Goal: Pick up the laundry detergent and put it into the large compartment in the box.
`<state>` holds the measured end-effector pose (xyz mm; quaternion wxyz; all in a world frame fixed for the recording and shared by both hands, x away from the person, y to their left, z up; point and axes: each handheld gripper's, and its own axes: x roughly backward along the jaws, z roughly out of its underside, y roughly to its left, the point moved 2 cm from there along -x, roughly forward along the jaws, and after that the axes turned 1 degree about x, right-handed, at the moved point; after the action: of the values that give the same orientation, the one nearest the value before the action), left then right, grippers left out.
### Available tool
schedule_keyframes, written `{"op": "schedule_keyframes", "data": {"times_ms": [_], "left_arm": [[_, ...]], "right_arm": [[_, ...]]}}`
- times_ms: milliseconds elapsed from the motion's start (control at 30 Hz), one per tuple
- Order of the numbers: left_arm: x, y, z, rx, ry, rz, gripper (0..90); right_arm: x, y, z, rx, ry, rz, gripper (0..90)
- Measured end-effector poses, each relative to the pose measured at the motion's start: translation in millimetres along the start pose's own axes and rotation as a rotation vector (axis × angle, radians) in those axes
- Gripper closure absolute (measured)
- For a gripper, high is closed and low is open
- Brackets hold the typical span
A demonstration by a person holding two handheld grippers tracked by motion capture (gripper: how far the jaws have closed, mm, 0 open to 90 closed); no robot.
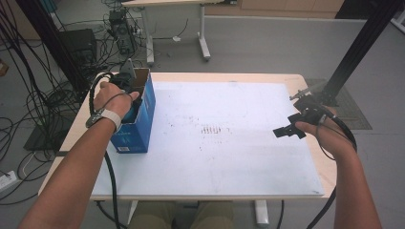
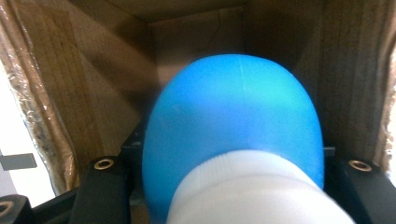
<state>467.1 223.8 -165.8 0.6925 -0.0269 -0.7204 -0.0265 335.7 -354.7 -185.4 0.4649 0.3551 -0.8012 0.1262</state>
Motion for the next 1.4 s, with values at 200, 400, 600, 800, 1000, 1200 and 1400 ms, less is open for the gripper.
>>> {"op": "schedule_keyframes", "data": {"times_ms": [200,400,600,800,1000,1200,1400], "left_arm": [[-0.2,0.0,0.2,-0.001,-0.002,0.000,39.0],[-0.1,-0.2,0.3,0.000,-0.003,-0.001,39.0],[-0.1,0.5,1.4,0.001,-0.009,0.002,39.0],[-0.1,1.9,3.4,0.001,-0.020,0.006,38.7],[0.5,1.2,6.6,0.005,-0.037,-0.002,33.7],[0.7,1.3,9.2,0.002,-0.048,-0.006,29.4],[1.7,2.1,11.8,-0.002,-0.060,-0.007,28.8]], "right_arm": [[0.2,0.1,-0.2,0.001,0.001,0.001,9.1],[-0.3,0.2,-0.5,0.000,0.002,0.001,9.1],[-0.6,0.6,-1.0,0.003,0.001,0.000,9.1],[-0.8,0.9,-0.5,0.001,0.002,-0.001,9.1],[-0.1,1.9,-0.5,0.003,0.002,0.001,9.1],[0.2,2.8,-0.8,0.004,0.003,0.001,9.1],[0.6,4.1,-1.1,0.005,0.003,0.001,9.1]]}}
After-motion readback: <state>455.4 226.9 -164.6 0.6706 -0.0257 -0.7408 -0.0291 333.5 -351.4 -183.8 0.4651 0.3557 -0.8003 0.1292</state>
